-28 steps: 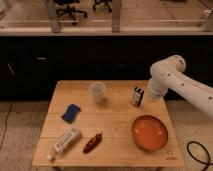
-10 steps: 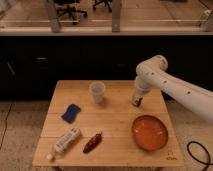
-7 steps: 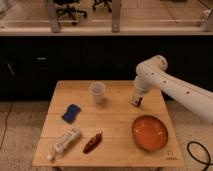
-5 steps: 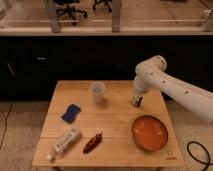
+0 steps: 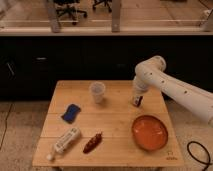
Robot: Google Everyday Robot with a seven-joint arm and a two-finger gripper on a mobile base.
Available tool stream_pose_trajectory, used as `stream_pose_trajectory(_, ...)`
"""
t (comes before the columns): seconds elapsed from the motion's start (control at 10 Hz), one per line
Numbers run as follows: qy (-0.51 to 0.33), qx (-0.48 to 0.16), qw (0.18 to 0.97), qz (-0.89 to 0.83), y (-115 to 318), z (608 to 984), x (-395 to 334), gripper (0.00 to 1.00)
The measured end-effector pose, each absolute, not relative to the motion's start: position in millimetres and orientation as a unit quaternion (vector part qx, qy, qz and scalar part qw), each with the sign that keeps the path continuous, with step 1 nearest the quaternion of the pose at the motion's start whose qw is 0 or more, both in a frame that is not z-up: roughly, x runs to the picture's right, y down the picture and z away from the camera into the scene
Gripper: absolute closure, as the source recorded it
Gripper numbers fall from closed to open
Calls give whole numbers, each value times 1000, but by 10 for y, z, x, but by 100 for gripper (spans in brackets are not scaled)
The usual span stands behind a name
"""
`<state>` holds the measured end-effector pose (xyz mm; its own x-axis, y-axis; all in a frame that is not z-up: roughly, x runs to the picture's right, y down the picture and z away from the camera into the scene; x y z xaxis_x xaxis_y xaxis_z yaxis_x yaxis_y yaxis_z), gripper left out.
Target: Knock the eraser over
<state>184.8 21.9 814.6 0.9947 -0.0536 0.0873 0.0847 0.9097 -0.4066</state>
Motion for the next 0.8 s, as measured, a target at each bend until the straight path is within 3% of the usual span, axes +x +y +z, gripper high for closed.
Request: stream_pose_trajectory(0.8,-48,-201,978,-42,146,8259,1778,100)
